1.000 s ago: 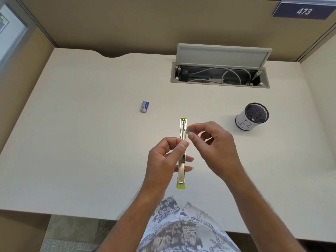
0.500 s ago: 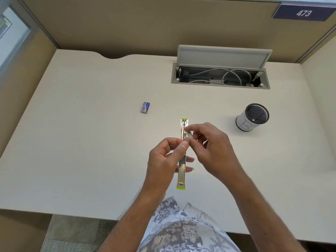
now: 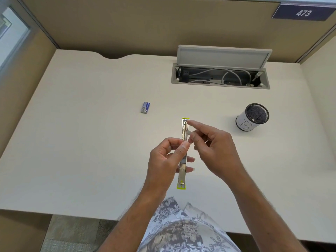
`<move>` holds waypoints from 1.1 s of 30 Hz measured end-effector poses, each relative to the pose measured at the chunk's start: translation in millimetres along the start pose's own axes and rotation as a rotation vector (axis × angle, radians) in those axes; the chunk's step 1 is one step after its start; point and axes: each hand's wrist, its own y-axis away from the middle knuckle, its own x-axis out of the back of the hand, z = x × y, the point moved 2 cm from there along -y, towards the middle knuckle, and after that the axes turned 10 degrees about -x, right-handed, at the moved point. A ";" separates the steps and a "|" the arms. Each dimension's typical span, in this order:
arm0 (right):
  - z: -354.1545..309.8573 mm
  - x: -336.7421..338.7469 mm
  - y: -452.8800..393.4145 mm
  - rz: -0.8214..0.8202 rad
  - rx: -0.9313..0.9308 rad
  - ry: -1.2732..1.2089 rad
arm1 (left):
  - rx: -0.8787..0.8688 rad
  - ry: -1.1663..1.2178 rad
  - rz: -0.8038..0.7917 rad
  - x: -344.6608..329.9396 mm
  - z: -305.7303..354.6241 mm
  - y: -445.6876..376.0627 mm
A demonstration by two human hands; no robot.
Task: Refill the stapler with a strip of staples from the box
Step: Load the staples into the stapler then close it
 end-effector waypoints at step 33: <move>21.8 -14.8 -8.5 -0.025 -0.025 -0.158 | -0.034 -0.001 0.009 1.7 -4.9 0.2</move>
